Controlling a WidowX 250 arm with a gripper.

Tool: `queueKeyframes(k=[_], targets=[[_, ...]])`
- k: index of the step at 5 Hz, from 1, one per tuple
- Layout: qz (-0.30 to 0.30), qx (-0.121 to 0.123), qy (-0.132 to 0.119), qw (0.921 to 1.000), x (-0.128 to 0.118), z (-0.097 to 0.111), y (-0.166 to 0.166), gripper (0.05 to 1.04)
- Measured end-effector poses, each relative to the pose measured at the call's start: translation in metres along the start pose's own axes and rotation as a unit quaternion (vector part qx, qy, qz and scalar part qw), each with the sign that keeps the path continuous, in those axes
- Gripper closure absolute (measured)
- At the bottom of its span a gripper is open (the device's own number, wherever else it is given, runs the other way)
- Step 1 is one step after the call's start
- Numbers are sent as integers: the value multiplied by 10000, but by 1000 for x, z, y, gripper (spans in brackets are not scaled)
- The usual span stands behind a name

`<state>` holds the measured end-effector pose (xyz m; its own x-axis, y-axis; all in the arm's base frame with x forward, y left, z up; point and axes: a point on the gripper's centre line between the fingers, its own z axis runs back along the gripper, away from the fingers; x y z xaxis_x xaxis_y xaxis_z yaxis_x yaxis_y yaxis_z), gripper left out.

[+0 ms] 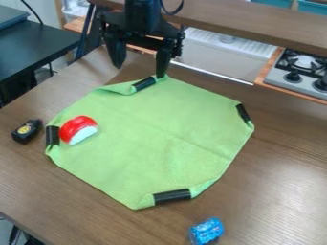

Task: Move the red figure from the edge of the cloth to the table

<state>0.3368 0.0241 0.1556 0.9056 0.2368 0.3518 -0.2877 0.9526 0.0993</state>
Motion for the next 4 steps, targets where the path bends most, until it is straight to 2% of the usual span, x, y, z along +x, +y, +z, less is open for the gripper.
queueKeyframes(k=[1, 2, 3, 4], targets=[[-58, 17, 170, 9998, -5, -11, -2, 83], [-439, -106, 97, 9989, 1, -22, 20, 83], [-963, -237, 100, 9950, 5, -43, 44, 83], [-1474, -239, 339, 9882, 0, -57, 63, 83]])
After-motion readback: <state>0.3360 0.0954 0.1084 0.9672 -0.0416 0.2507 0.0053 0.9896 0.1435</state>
